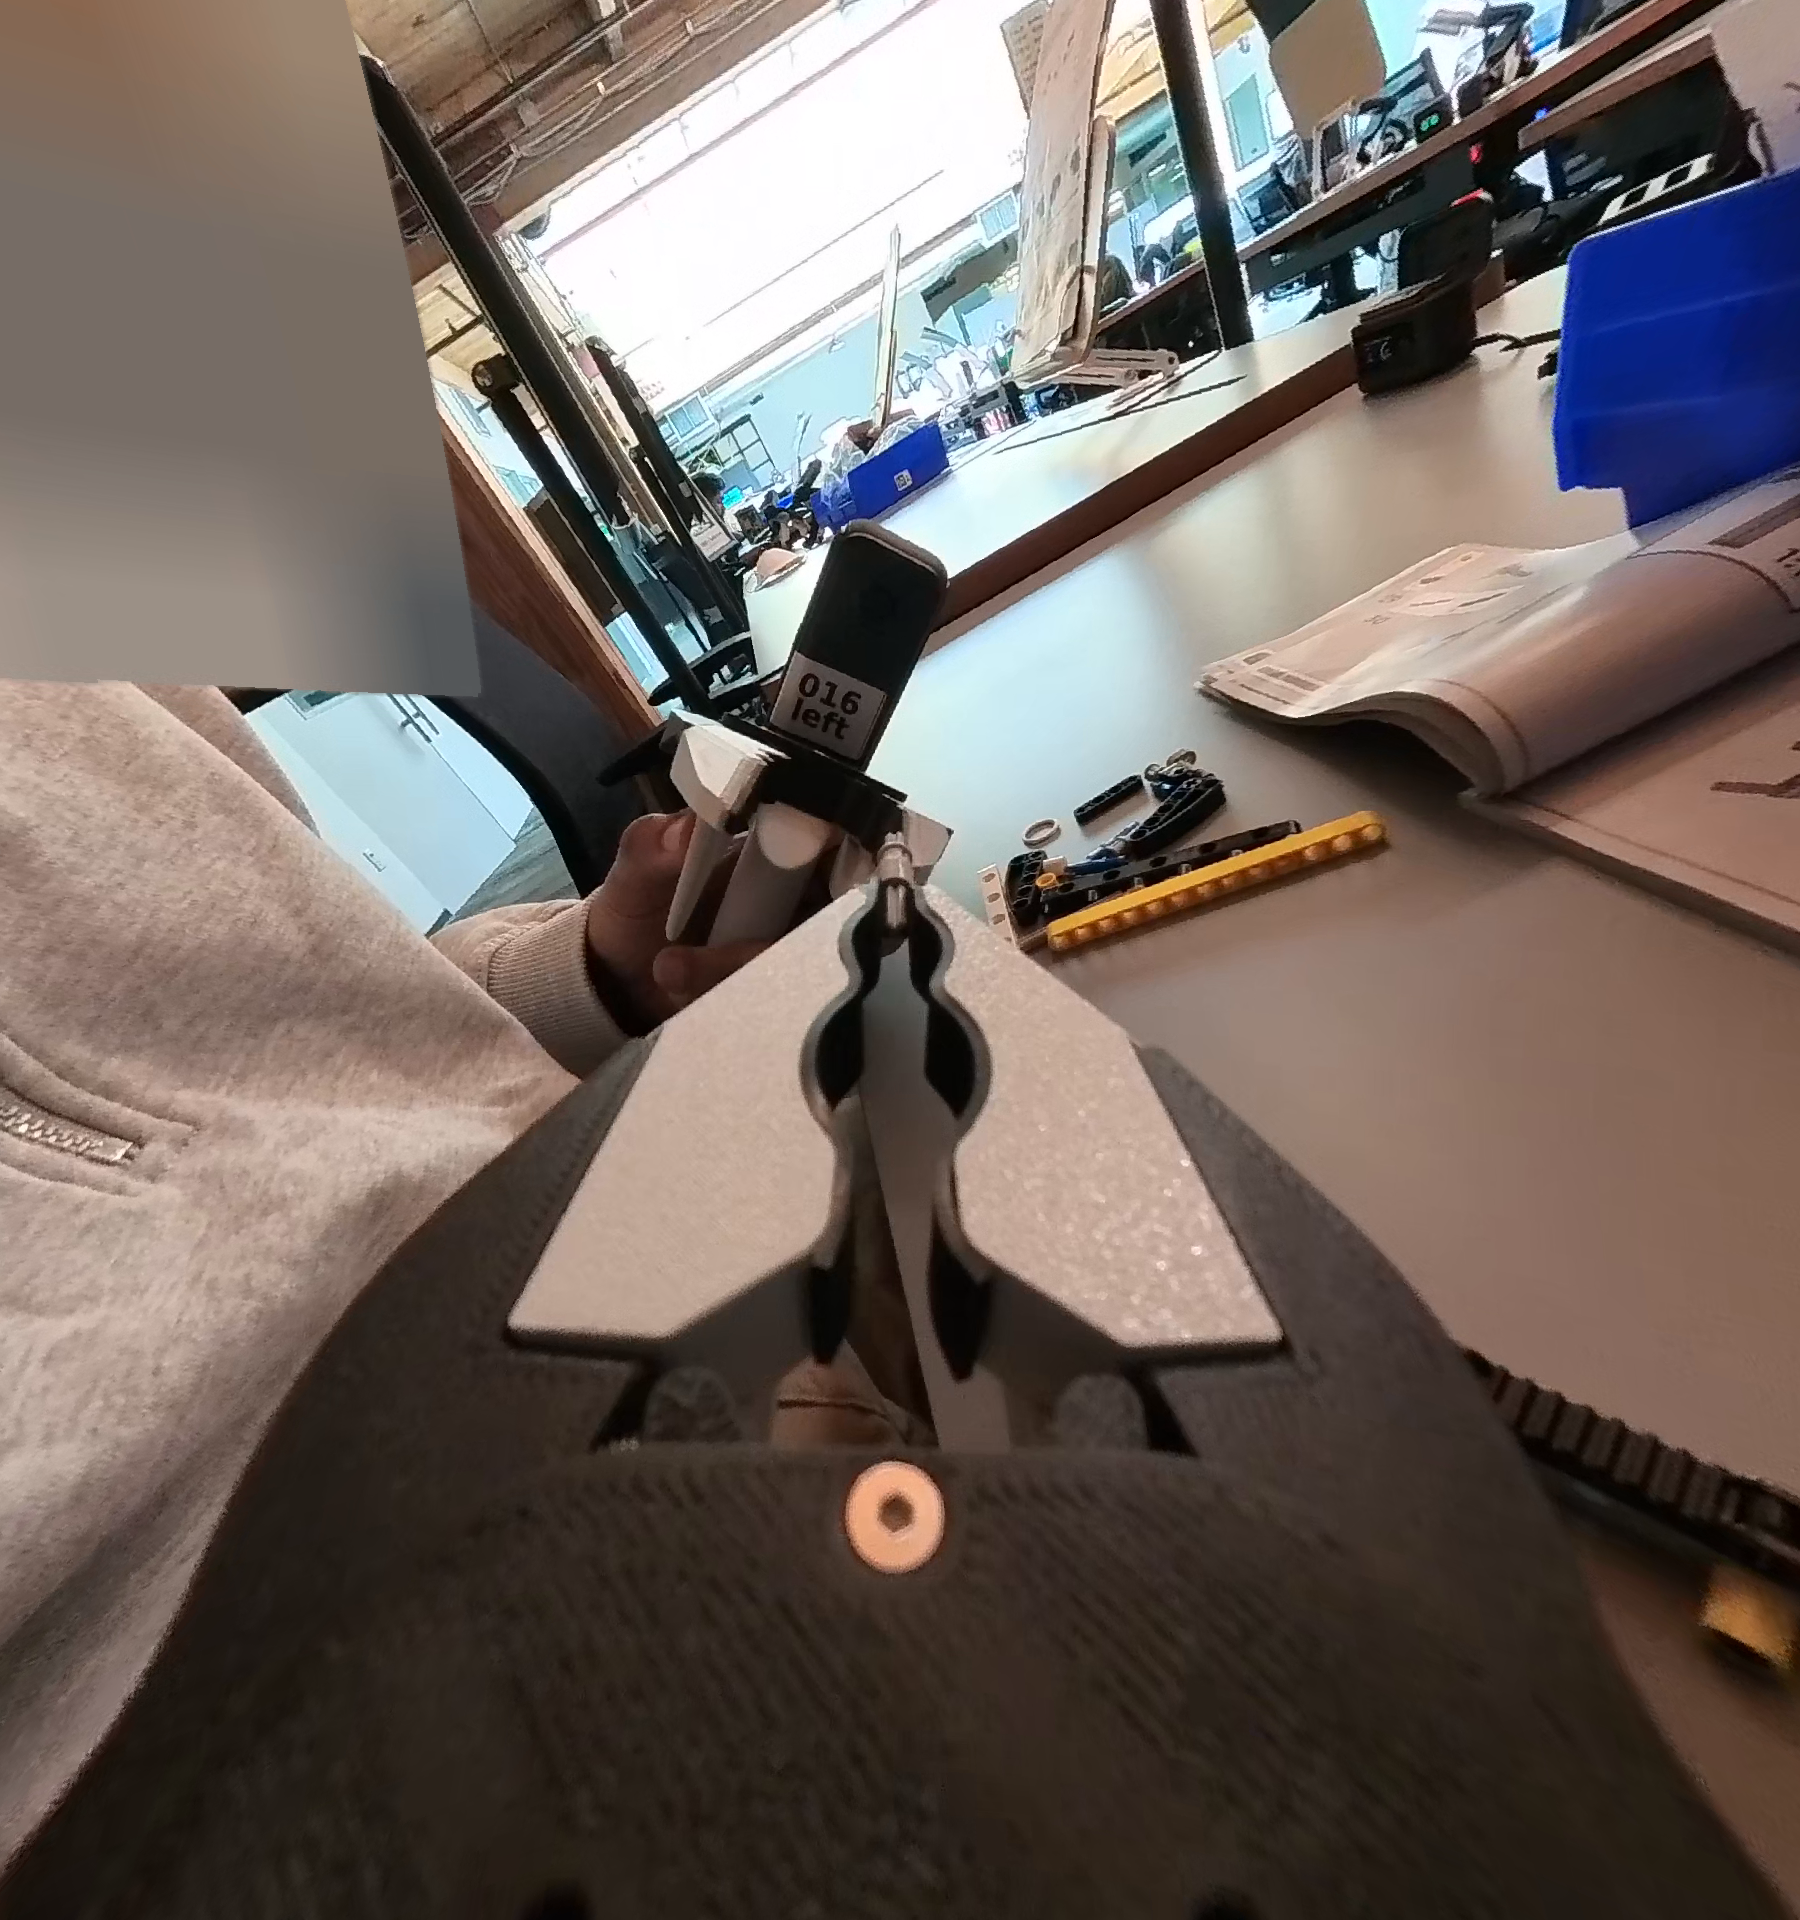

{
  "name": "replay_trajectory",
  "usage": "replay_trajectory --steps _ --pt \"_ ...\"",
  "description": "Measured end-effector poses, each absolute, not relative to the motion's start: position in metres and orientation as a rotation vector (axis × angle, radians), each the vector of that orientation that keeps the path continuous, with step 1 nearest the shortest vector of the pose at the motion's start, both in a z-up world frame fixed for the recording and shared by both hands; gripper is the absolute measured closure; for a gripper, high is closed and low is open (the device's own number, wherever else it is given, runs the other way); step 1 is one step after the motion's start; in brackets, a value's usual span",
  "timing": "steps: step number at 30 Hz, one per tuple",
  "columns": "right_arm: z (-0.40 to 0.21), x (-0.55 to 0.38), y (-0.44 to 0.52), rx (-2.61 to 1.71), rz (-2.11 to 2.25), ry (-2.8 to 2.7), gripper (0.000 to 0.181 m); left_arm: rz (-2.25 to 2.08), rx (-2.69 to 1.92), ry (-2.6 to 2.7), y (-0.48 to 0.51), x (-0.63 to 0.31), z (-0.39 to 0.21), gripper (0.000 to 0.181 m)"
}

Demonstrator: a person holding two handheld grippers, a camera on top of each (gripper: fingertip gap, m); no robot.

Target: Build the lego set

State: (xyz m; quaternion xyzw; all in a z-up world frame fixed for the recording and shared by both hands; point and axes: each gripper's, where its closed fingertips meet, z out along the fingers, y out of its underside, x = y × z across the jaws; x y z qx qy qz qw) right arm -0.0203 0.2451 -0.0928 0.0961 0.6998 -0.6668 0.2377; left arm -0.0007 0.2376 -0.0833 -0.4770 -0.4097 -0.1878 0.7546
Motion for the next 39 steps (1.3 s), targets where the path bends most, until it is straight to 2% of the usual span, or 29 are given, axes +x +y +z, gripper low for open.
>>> replay_trajectory --steps 18,39 --pt "-0.094 -0.027 0.245 0.324 -1.802 1.877 0.179 -0.329 -1.183 -0.921 0.248 -0.001 -0.098 0.148" --pt "-0.096 -0.033 0.245 0.384 -1.801 1.901 0.178 -0.342 -1.144 -0.923 0.244 -0.002 -0.094 0.148"
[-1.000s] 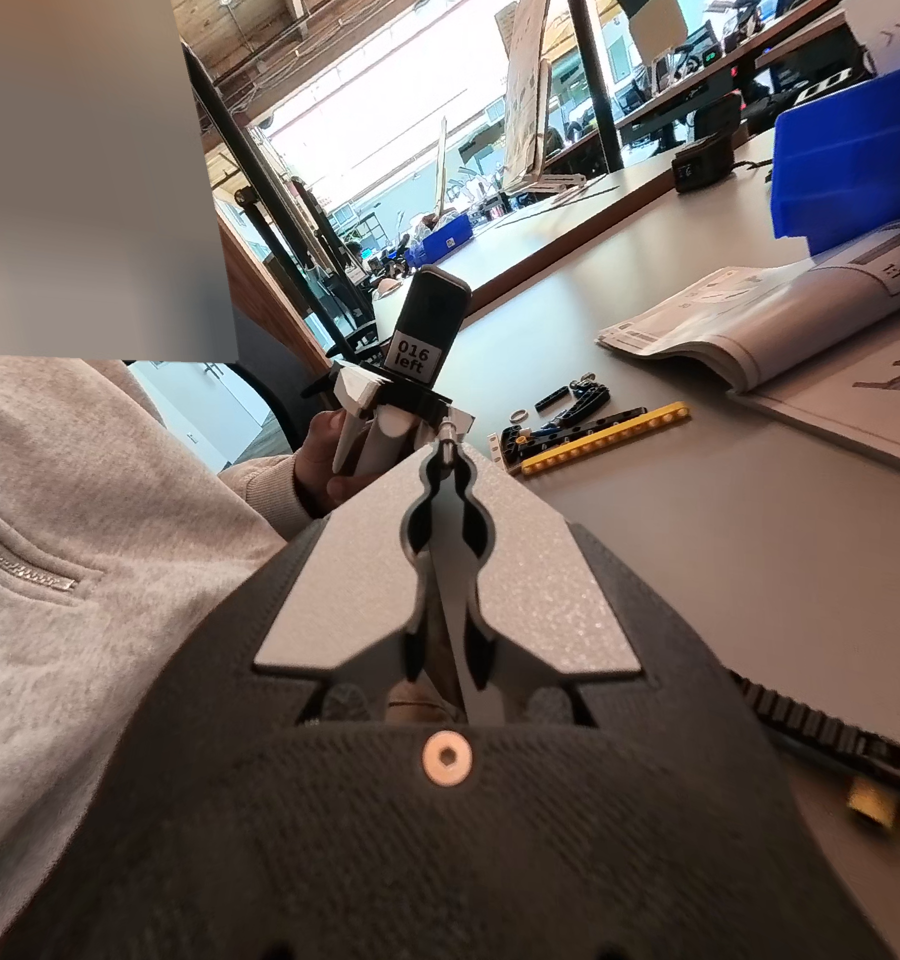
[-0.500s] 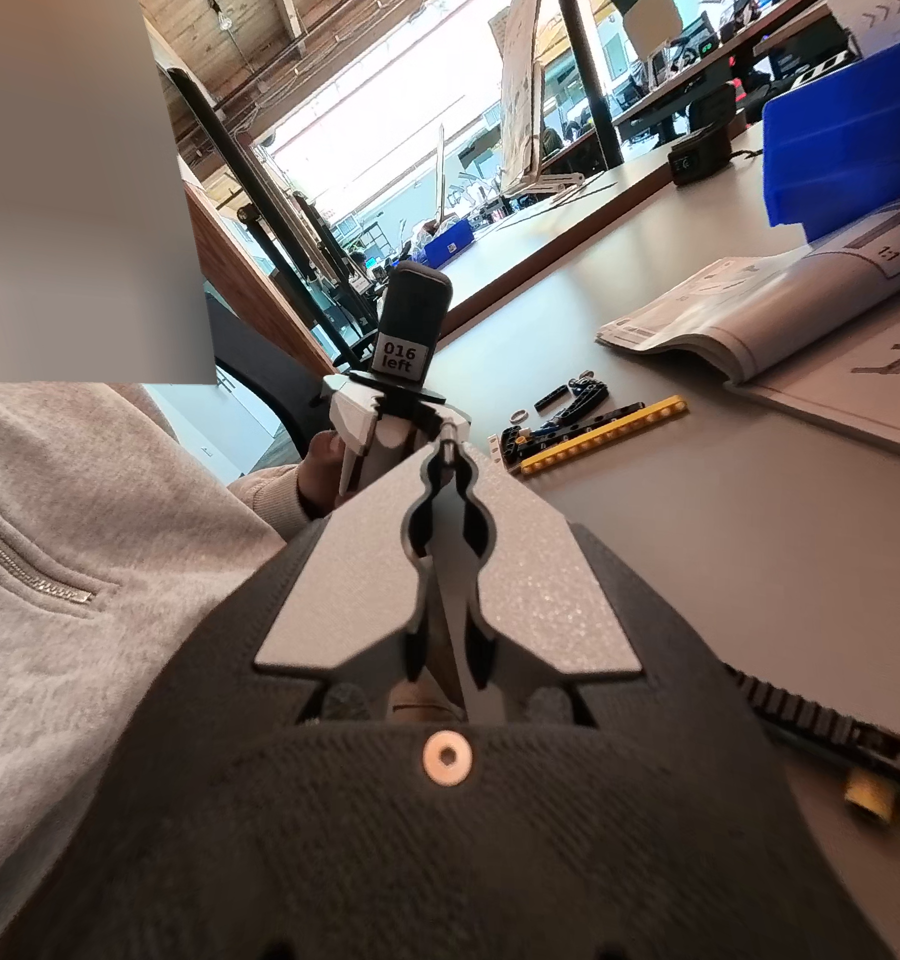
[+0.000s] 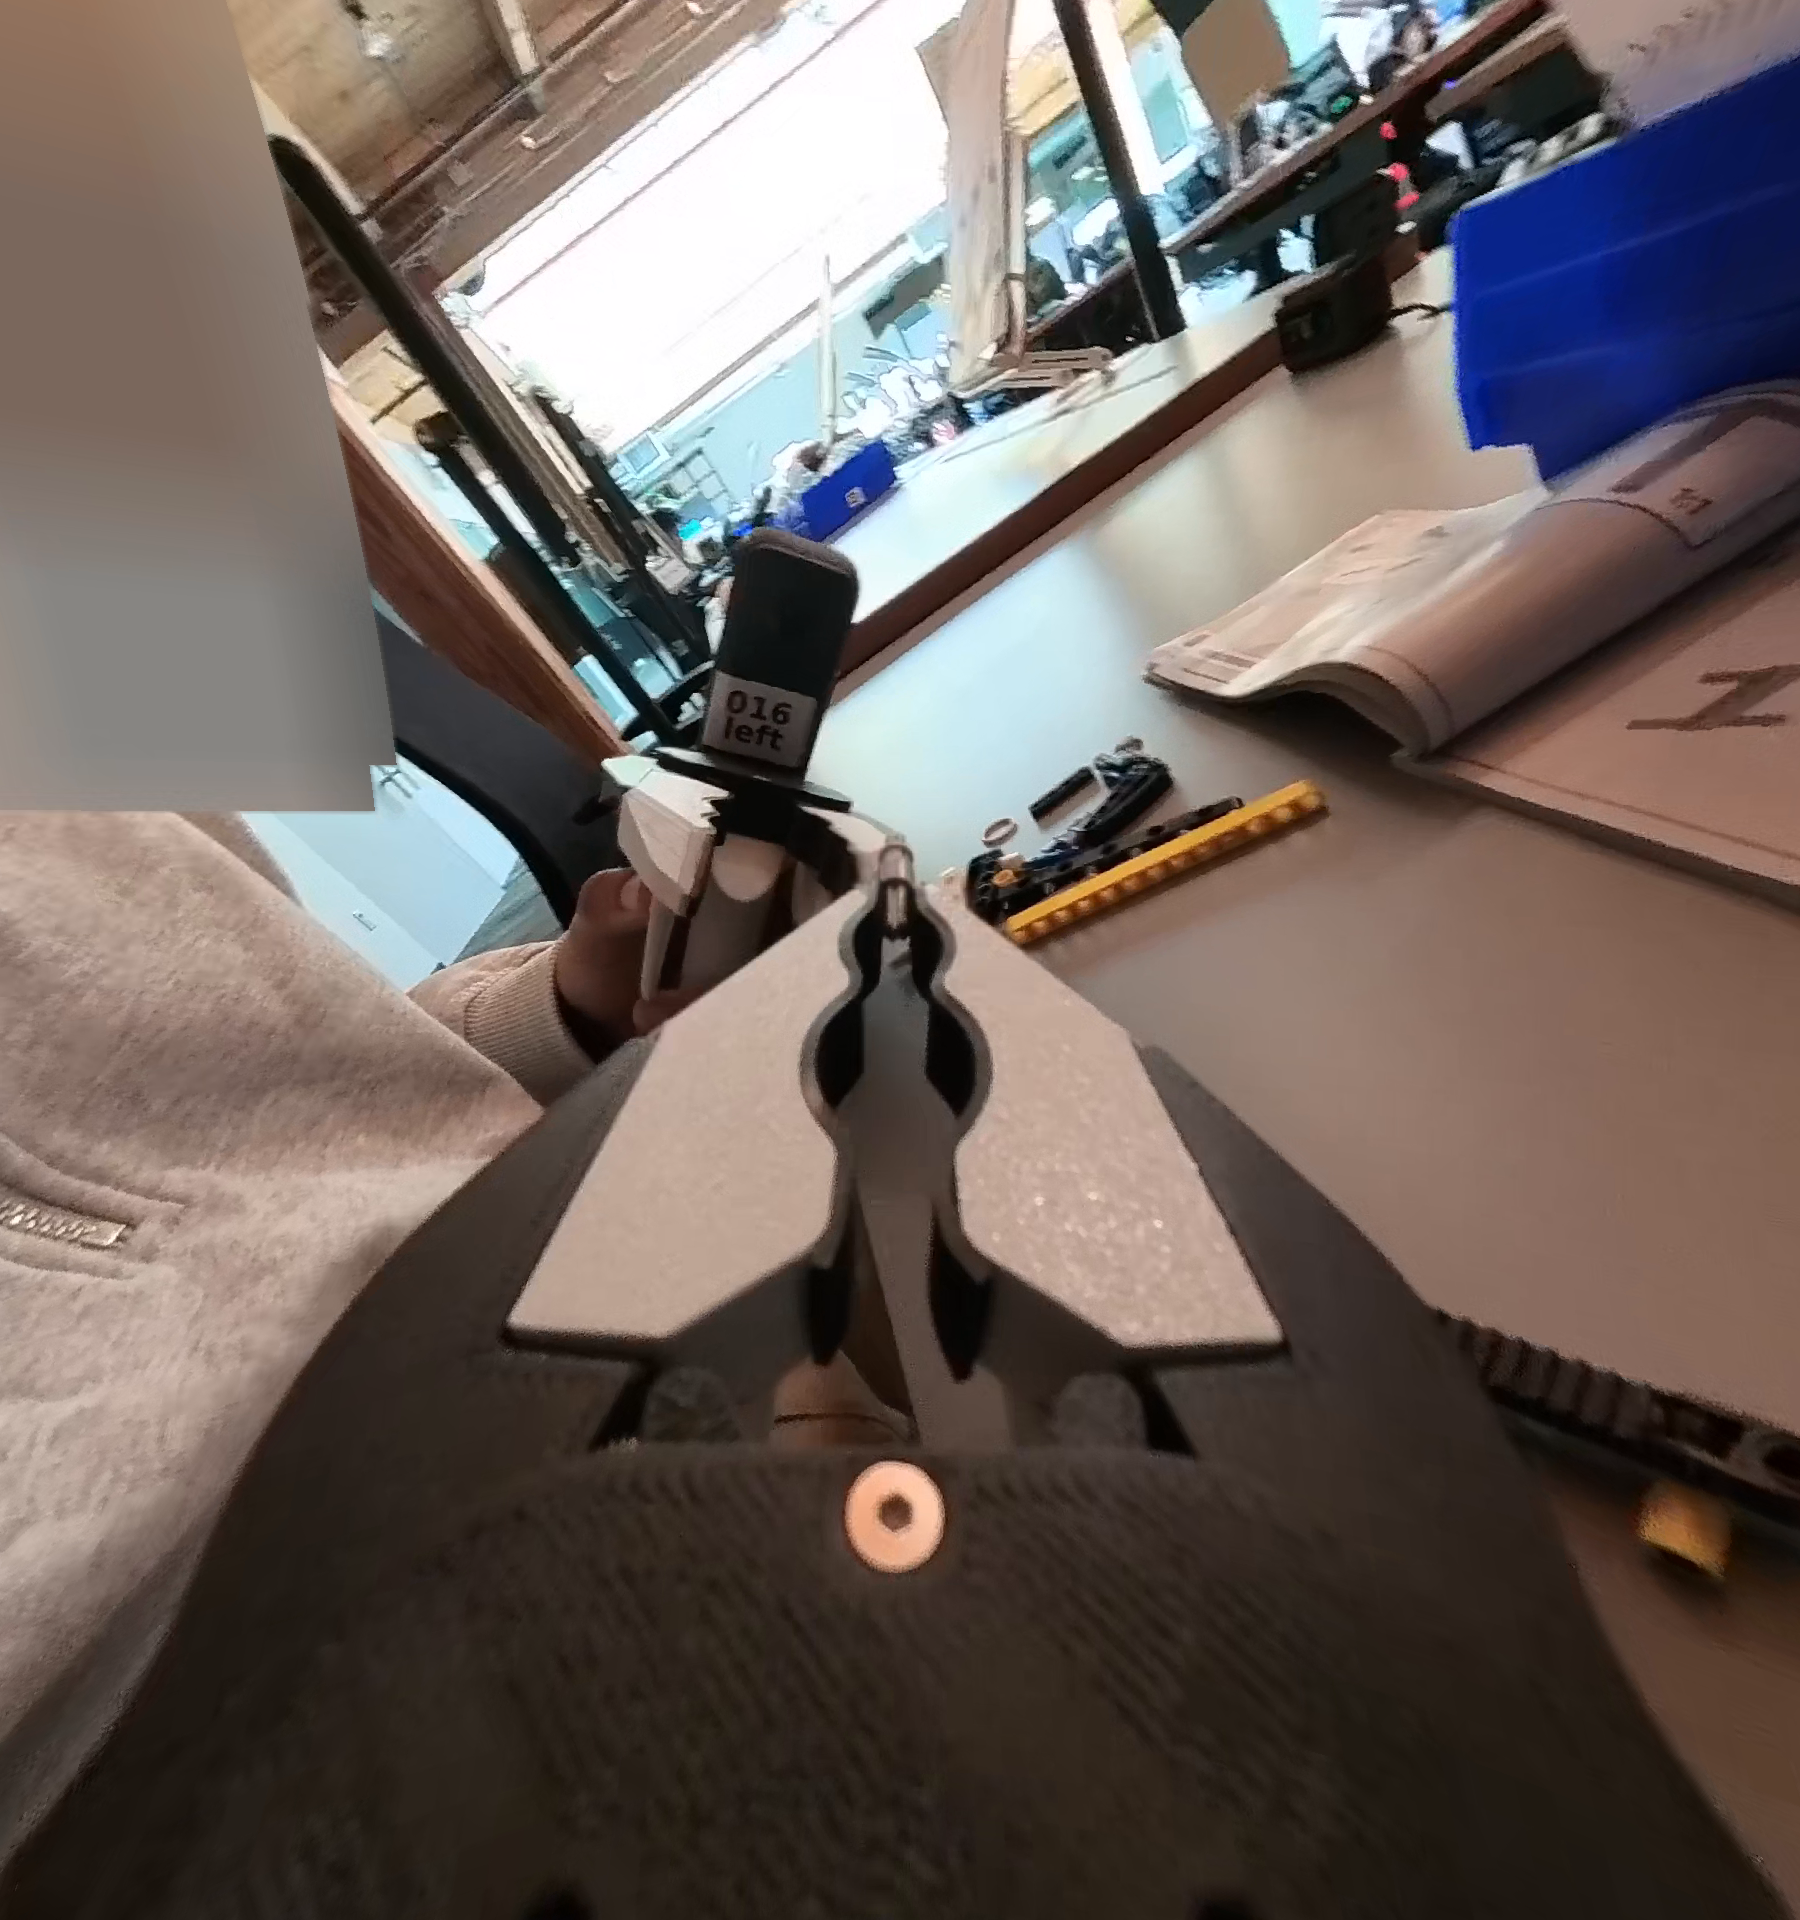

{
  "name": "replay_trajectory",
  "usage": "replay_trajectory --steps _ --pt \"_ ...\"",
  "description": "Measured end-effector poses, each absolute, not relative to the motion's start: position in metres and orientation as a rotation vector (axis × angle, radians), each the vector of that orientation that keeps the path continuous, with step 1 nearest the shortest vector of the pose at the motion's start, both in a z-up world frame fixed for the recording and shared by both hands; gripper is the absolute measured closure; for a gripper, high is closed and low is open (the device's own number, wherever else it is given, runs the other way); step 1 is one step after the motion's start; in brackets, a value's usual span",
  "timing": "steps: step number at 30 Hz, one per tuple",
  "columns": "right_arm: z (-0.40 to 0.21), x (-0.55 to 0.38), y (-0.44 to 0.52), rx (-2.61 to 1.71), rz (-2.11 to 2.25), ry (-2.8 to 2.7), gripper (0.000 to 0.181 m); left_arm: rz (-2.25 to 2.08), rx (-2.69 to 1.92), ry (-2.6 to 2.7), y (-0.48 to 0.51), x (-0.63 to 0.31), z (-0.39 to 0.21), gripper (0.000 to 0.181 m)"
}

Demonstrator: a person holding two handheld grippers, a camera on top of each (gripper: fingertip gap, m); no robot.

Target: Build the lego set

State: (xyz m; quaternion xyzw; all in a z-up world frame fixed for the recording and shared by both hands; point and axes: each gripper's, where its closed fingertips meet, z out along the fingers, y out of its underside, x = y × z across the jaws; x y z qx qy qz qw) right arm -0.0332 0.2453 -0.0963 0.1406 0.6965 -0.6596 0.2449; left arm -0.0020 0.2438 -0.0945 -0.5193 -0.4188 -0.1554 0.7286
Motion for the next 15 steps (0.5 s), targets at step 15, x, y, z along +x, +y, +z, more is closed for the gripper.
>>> replay_trajectory --steps 15 --pt "-0.152 -0.058 0.252 0.610 -1.535 2.332 0.167 -0.303 -1.159 -0.943 0.242 -0.007 -0.099 0.148"
